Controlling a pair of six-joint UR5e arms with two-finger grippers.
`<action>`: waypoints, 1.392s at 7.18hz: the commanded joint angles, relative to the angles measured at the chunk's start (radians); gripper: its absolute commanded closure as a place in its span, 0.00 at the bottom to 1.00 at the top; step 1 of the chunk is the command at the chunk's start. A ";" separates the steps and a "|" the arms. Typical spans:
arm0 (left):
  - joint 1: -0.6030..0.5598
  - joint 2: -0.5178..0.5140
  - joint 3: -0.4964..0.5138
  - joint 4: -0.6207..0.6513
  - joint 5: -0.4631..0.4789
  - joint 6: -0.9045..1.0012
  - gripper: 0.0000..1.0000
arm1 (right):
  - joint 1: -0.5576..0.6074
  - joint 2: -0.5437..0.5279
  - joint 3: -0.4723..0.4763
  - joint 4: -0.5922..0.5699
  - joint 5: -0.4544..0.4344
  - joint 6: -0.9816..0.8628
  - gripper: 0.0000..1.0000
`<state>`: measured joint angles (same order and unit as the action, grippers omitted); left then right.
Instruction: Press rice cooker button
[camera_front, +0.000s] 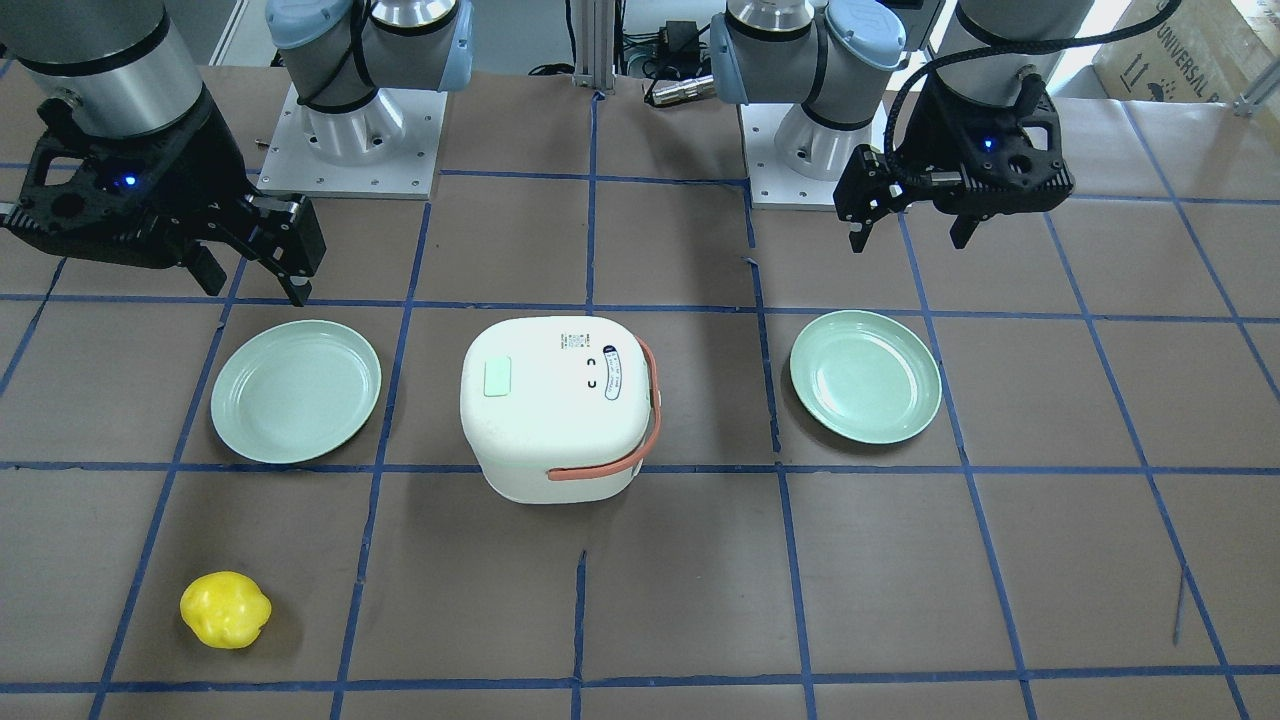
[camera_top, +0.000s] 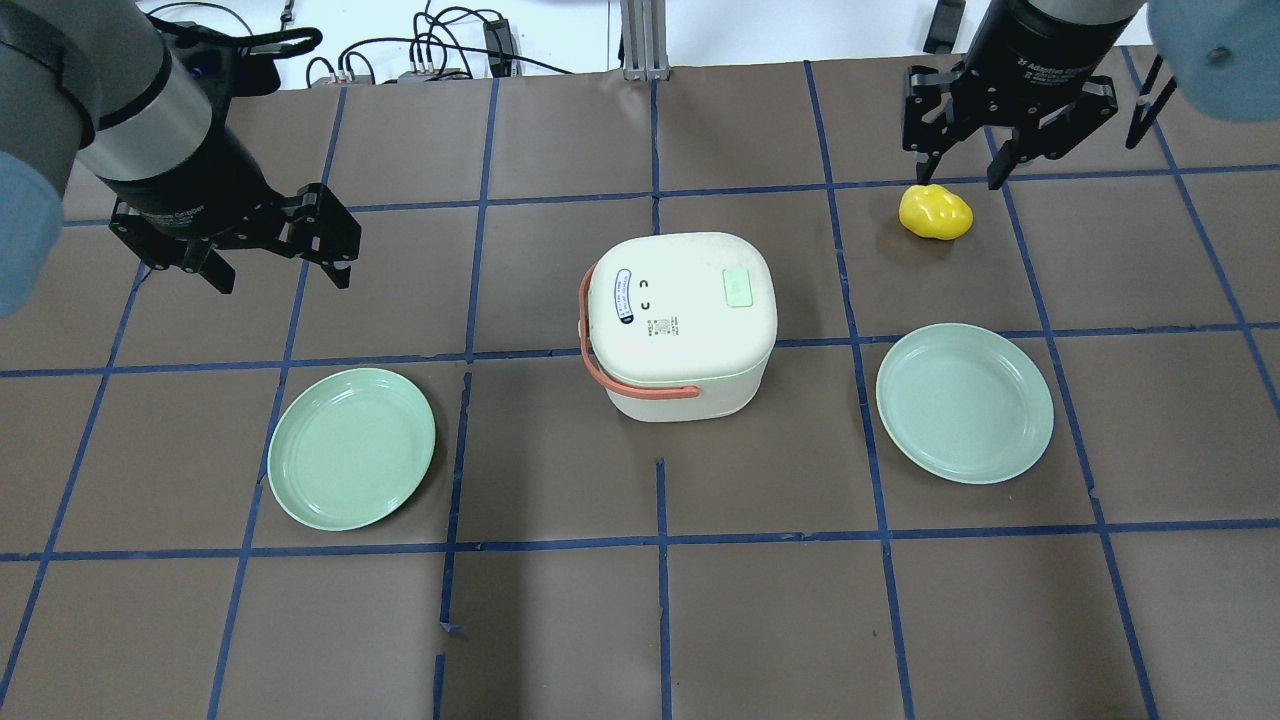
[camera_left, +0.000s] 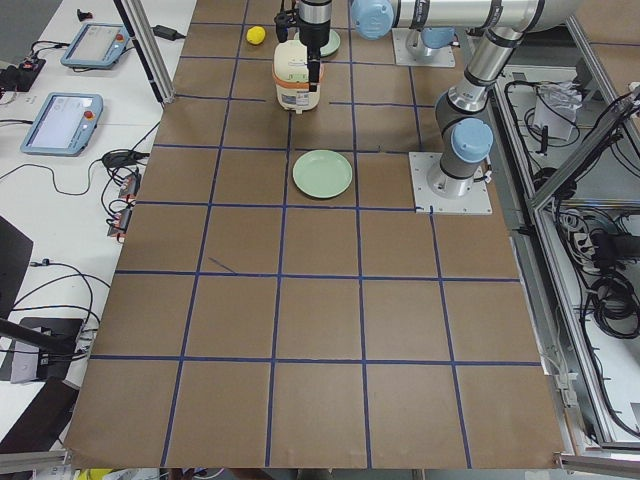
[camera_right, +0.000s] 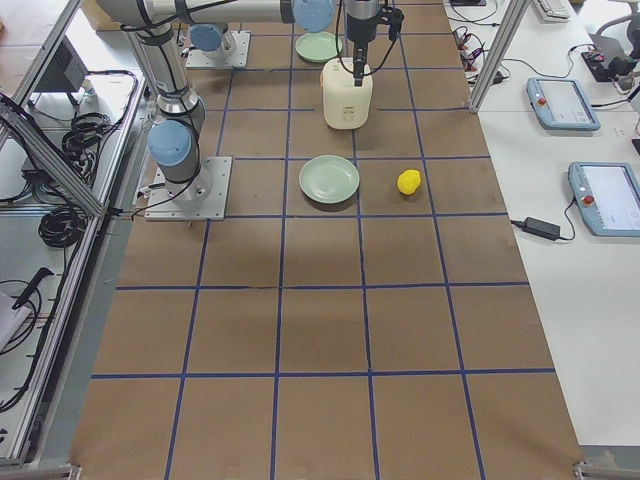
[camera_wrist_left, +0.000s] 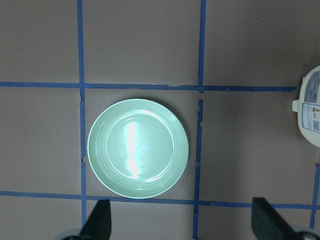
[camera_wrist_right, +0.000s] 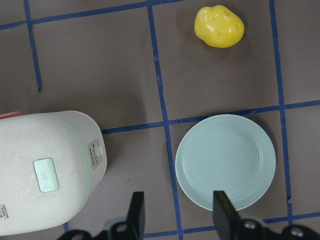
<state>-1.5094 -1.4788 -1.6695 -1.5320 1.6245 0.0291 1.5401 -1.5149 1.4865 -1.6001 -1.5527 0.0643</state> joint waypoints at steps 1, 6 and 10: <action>0.000 0.000 0.000 0.000 0.000 0.000 0.00 | 0.000 -0.001 0.000 0.000 0.003 -0.099 0.96; 0.000 0.000 0.000 0.001 0.000 0.000 0.00 | 0.074 0.028 0.024 -0.049 0.236 -0.106 0.95; 0.000 0.000 0.000 0.001 0.000 0.000 0.00 | 0.078 0.087 0.087 -0.180 0.315 -0.155 0.94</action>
<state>-1.5094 -1.4788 -1.6690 -1.5313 1.6245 0.0291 1.6167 -1.4556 1.5628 -1.7337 -1.2453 -0.0883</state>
